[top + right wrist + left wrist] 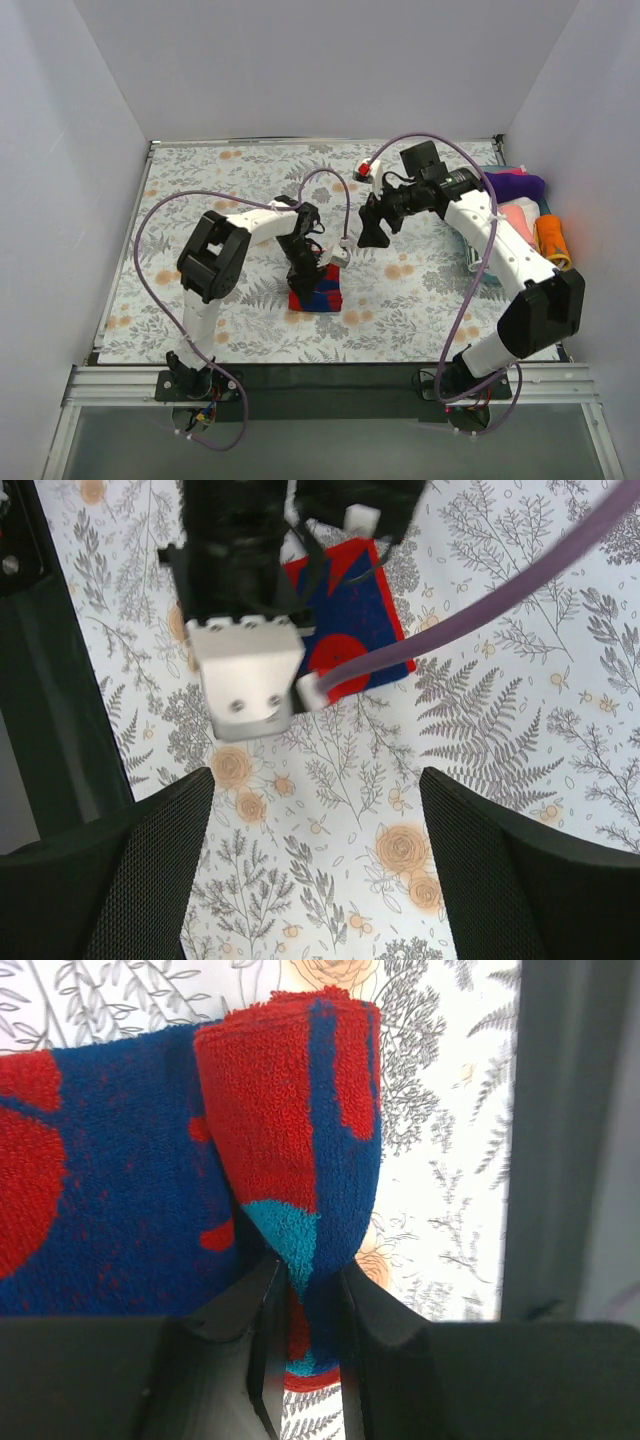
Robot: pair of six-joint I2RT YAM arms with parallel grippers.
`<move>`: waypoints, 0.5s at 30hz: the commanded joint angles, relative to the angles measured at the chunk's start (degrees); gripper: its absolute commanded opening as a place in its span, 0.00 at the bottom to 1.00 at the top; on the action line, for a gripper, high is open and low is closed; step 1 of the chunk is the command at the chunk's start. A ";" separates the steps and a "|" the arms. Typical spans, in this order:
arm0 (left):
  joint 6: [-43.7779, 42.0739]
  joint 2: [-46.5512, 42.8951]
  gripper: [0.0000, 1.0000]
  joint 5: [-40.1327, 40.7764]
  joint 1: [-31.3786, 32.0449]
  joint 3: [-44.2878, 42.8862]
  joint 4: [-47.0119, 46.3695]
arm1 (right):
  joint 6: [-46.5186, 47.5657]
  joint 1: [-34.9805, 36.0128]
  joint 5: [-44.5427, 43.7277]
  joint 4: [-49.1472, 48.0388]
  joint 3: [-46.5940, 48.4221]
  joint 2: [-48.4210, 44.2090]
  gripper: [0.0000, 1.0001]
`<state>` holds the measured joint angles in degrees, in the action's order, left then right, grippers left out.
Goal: Roll the towels
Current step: Roll the towel
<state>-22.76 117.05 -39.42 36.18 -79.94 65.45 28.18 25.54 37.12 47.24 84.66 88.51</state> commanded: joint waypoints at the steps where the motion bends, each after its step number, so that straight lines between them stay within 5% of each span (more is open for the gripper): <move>1: -5.62 9.57 0.18 -2.23 -2.34 -7.49 8.45 | 2.31 0.47 -0.47 -4.26 -3.18 -4.92 0.73; 6: -9.31 21.35 0.21 -4.61 -6.30 -14.97 14.35 | 4.25 7.39 -7.40 -5.58 -8.53 -6.95 0.71; 15: -11.07 27.17 0.25 -5.93 -8.59 -17.88 14.27 | 5.21 28.14 -29.82 -21.40 -17.69 -0.81 0.75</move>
<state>-28.16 140.20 -56.58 27.40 -97.82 90.21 32.03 50.04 16.05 33.36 68.03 85.03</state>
